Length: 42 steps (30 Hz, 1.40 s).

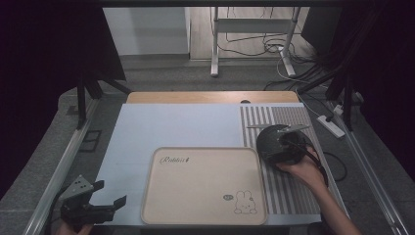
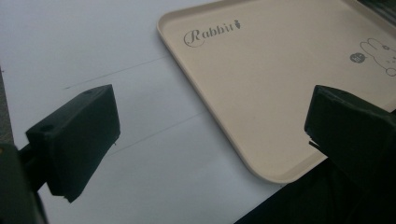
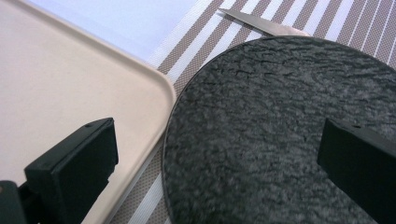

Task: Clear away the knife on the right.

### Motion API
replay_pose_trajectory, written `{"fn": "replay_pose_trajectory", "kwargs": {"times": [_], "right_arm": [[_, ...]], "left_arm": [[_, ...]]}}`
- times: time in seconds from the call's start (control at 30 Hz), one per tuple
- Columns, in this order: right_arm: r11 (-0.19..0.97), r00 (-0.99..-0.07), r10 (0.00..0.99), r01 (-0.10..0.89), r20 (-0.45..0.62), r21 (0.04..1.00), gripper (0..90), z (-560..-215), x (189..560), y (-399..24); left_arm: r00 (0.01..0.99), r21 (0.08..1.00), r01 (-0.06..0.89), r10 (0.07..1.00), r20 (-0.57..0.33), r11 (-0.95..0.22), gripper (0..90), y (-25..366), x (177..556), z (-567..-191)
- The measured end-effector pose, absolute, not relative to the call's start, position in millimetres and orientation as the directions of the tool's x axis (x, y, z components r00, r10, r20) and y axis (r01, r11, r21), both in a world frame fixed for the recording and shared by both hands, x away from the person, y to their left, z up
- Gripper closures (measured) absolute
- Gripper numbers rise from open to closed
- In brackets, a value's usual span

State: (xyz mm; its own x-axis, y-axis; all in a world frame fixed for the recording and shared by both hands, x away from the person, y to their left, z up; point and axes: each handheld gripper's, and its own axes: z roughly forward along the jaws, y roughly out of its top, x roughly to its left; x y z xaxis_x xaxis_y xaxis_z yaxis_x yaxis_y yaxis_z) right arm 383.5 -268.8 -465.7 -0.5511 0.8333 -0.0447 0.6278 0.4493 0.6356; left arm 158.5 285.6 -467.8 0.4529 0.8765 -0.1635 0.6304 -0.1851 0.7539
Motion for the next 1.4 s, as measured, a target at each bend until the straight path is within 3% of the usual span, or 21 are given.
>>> {"fn": "replay_pose_trajectory", "kwargs": {"times": [0.53,0.67,0.97,1.07,1.27,1.4], "right_arm": [[0.501,-0.566,0.819,0.630,-0.090,0.594,0.0,-478,418,-250],[0.501,-0.566,0.820,0.631,-0.090,0.593,5.0,-478,425,-249],[0.536,-0.600,0.794,0.611,-0.102,0.583,39.2,-472,444,-245],[0.536,-0.610,0.788,0.616,-0.081,0.577,55.7,-470,452,-244],[0.559,-0.636,0.769,0.616,-0.068,0.555,79.9,-470,467,-244],[0.553,-0.636,0.770,0.627,-0.050,0.549,89.7,-472,476,-247]], "left_arm": [[0.455,0.755,0.629,0.875,-0.165,-0.185,3.6,286,158,-468],[0.455,0.755,0.629,0.875,-0.164,-0.185,3.6,286,159,-468],[0.455,0.755,0.629,0.875,-0.166,-0.185,3.6,286,159,-468],[0.456,0.755,0.629,0.874,-0.166,-0.185,3.6,286,159,-468],[0.456,0.755,0.629,0.874,-0.167,-0.184,3.6,286,159,-468],[0.456,0.755,0.629,0.874,-0.167,-0.184,3.6,286,159,-468]]}}
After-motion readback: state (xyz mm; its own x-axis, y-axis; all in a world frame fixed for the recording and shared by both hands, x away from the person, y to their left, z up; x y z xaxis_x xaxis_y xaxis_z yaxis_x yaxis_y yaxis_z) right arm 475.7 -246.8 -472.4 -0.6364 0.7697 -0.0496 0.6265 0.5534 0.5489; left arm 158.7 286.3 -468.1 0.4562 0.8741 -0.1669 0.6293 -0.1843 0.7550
